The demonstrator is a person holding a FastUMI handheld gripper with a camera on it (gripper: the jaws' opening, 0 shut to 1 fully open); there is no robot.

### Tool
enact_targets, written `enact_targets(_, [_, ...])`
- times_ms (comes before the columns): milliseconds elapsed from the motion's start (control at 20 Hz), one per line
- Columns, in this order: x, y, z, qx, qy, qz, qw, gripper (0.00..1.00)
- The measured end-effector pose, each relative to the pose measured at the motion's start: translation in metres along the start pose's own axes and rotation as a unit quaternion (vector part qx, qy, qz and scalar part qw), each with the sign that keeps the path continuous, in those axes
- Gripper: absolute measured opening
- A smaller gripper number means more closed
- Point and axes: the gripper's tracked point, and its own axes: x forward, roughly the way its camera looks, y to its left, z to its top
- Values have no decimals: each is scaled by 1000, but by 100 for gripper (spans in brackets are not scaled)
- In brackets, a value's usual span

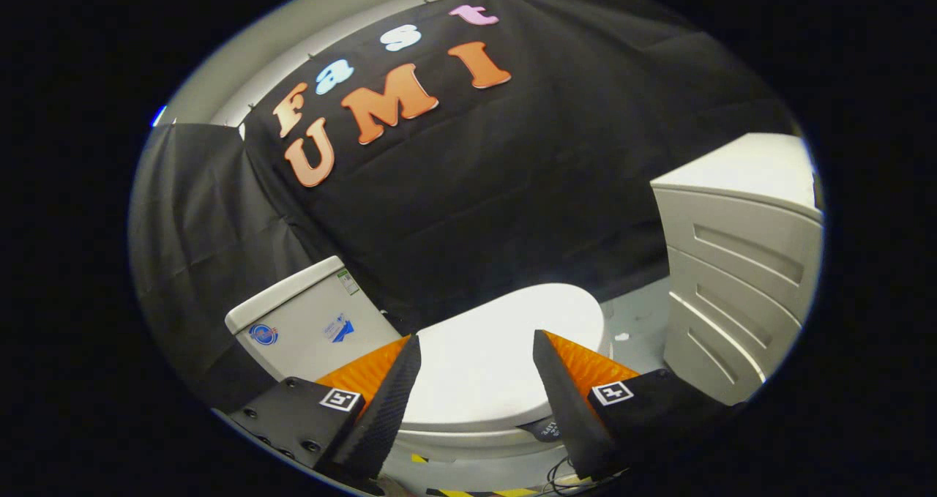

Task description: Open the toilet lid.

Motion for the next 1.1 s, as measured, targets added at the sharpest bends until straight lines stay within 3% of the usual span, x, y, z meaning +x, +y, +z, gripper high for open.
enact_targets(350, [11,-63,-16,132,21,-30,991,99])
enact_targets(650, [19,-111,-32,259,26,-41,965,99])
enact_targets(850, [23,-116,-54,326,46,-35,943,99])
enact_targets(950, [24,-114,-68,352,67,-32,933,99])
enact_targets(1100, [34,-115,-85,340,89,-47,935,98])
